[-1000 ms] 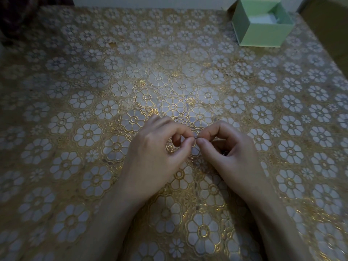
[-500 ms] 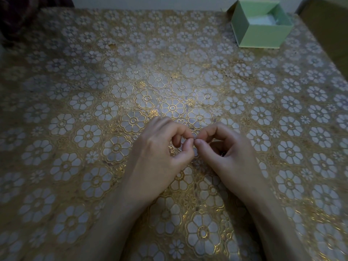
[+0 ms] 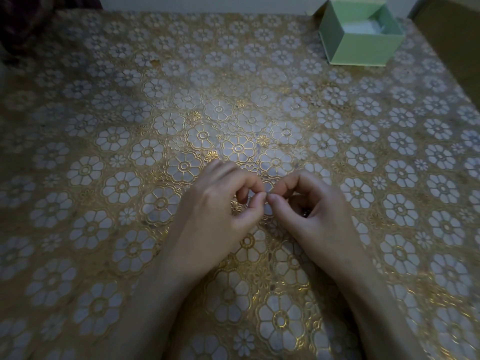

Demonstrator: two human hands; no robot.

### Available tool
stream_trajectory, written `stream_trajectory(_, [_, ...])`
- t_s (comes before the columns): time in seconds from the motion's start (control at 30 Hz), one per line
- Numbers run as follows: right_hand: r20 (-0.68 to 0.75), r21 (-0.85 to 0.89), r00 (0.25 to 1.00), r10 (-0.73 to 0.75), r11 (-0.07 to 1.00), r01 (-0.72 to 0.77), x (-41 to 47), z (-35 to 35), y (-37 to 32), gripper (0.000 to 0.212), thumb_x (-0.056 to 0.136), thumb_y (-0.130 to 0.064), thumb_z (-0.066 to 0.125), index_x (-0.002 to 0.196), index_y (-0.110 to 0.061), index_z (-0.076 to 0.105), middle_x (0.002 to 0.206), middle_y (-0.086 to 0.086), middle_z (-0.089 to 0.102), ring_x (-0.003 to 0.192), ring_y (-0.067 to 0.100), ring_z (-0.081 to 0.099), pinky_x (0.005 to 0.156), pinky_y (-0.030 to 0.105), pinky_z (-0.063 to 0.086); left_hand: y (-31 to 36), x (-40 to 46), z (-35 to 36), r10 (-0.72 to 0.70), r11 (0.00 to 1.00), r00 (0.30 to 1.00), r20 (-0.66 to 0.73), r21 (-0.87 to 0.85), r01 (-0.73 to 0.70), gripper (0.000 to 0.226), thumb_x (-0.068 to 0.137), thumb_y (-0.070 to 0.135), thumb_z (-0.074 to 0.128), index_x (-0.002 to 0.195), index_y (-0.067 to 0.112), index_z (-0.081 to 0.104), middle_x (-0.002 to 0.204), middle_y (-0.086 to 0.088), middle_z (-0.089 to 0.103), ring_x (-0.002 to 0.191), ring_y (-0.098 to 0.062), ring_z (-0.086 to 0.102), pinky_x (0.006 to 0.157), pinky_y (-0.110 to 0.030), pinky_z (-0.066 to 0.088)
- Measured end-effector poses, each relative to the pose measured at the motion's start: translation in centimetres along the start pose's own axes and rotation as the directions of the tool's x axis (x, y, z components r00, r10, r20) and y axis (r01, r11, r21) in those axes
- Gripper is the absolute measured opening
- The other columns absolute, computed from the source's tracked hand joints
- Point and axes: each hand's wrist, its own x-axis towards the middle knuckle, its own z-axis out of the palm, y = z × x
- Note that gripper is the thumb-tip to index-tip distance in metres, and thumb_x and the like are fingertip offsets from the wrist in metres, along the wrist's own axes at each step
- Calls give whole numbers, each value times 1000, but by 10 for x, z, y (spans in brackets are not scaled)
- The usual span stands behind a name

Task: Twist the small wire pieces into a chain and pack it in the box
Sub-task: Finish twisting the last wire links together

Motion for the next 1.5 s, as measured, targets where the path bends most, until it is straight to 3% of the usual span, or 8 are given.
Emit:
stream_trajectory(0.53, [24, -20, 1000, -13, 1000, 13, 0, -2, 2, 10, 76, -19, 61, 68, -21, 56, 54, -10, 48, 44, 2, 36, 47, 11, 27, 0, 1, -3, 55, 998, 998, 4, -6, -55, 9, 81, 21, 57, 76, 15, 63, 71, 11, 43, 74, -4, 38, 71, -11, 31])
stream_trajectory(1.0, [22, -30, 1000, -9, 1000, 9, 0, 0, 1, 8, 76, -20, 60, 70, -22, 55, 53, -6, 48, 44, 3, 36, 46, 16, 27, 2, 0, 0, -6, 1000, 1000, -7, -8, 6, 7, 77, 21, 57, 74, 17, 60, 70, 12, 42, 73, -4, 37, 69, -11, 31])
stream_trajectory(1.5, [-1, 11, 1000, 1, 1000, -1, 1, 1, -1, 10, 76, -19, 59, 69, -24, 53, 54, -11, 48, 43, 3, 37, 46, 13, 26, 4, 0, -1, -27, 998, 999, 25, -64, 29, 8, 77, 23, 55, 74, 16, 59, 71, 12, 42, 72, -2, 38, 69, -11, 31])
